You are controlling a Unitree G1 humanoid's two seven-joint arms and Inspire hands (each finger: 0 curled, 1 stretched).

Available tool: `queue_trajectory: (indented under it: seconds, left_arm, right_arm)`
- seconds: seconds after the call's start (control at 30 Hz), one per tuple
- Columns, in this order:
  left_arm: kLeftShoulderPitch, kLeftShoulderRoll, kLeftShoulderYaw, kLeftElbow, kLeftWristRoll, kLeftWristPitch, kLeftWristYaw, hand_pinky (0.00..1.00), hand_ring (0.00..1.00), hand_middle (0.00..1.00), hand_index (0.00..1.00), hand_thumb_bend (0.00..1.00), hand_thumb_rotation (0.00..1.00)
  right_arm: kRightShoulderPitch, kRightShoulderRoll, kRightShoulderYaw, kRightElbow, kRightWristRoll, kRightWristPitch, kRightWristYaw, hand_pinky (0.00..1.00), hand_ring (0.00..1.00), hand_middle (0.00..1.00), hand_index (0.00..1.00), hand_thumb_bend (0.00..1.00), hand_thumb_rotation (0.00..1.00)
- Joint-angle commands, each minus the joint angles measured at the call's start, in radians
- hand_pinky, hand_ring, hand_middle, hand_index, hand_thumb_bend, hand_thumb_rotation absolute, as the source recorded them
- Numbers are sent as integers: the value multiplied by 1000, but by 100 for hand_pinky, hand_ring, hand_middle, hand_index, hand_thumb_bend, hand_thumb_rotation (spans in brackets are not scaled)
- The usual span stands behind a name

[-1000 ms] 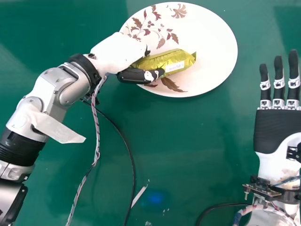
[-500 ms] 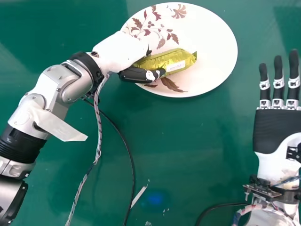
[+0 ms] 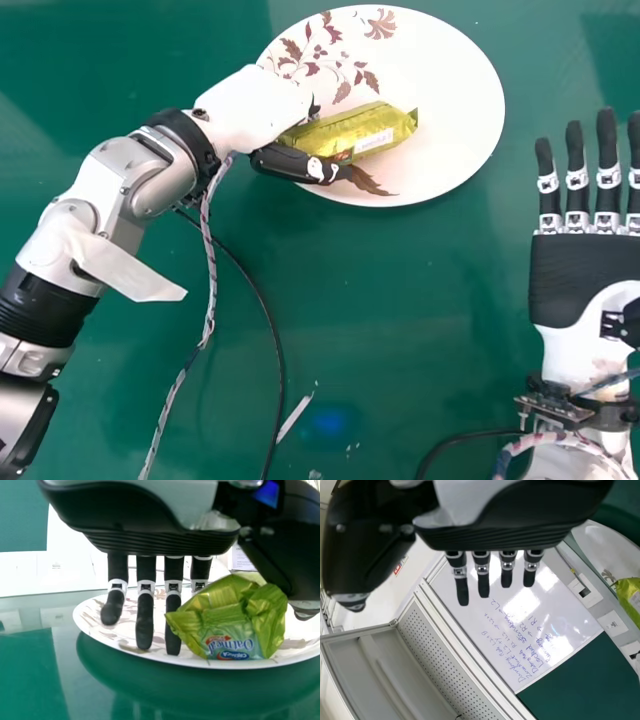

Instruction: Pick up biscuit and place it in the plate

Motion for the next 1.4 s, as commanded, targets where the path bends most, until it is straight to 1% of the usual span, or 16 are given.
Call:
queue_trajectory:
  seconds: [0.0, 0.07, 0.1, 0.2, 0.23, 0.33, 0.4, 0.47, 0.63, 0.73, 0.83, 0.93, 1.03, 1.17, 1.37]
  left_arm:
    - [42, 11, -15, 5, 4, 7, -26, 17, 34, 57, 66, 100, 73]
    - [44, 11, -14, -2, 1, 9, -28, 20, 39, 64, 70, 100, 75]
    - [45, 12, -13, -5, -1, 10, -31, 22, 45, 67, 72, 100, 76]
    - [51, 16, -8, -15, -13, 6, -36, 32, 69, 80, 78, 100, 77]
    - [53, 17, -6, -21, -16, 6, -41, 35, 75, 84, 79, 100, 76]
    - [62, 17, 1, -45, -25, 14, -56, 44, 83, 90, 81, 100, 77]
    - [69, 17, 5, -60, -22, 19, -52, 46, 85, 91, 82, 100, 76]
    - [76, 18, 10, -71, -21, 20, -39, 49, 89, 94, 86, 100, 77]
    - [100, 22, 35, -119, -37, 27, -26, 50, 89, 95, 86, 100, 74]
    - [119, 24, 58, -154, -50, 23, -12, 48, 86, 92, 84, 100, 76]
    - [139, 24, 87, -189, -68, 27, 2, 47, 84, 91, 83, 100, 75]
    - [156, 18, 121, -219, -97, 48, 6, 48, 86, 92, 84, 100, 75]
    - [171, 13, 149, -251, -110, 66, 17, 49, 85, 93, 84, 100, 74]
    - [191, 12, 182, -285, -130, 70, 40, 47, 84, 92, 83, 100, 74]
    - [221, 3, 226, -322, -163, 88, 51, 45, 85, 93, 83, 100, 76]
  right_arm:
    - [21, 13, -3, -12, -14, 5, -19, 100, 100, 98, 91, 96, 58]
    - [23, 15, -3, -12, -23, -2, -19, 100, 100, 98, 92, 96, 60]
    - [23, 16, -3, -10, -28, -6, -16, 100, 100, 99, 92, 96, 61]
    - [25, 14, -1, -6, -5, 7, -2, 100, 100, 99, 91, 97, 64]
    - [26, 12, -1, -5, 2, 10, 3, 100, 100, 99, 91, 97, 65]
    - [25, 10, -7, 1, -6, 7, 9, 100, 100, 99, 90, 97, 66]
    - [25, 3, -8, 2, -1, 13, 19, 100, 100, 99, 89, 98, 66]
    - [23, -7, -9, 9, 3, 12, 42, 100, 100, 99, 89, 98, 65]
    - [24, -17, -16, 8, 16, 35, 58, 100, 100, 98, 88, 97, 64]
    - [26, -10, -17, 5, 6, 34, 51, 100, 100, 98, 88, 97, 65]
    - [28, -8, -17, 3, -5, 30, 49, 100, 100, 97, 88, 97, 65]
    - [28, -12, -21, 4, 2, 34, 57, 100, 100, 98, 88, 96, 62]
    - [29, -12, -24, 2, 3, 38, 52, 100, 100, 98, 88, 95, 62]
    - [30, -11, -23, -2, 3, 40, 52, 100, 100, 98, 87, 93, 61]
    - [30, -13, -23, -6, 1, 37, 58, 100, 100, 97, 86, 91, 53]
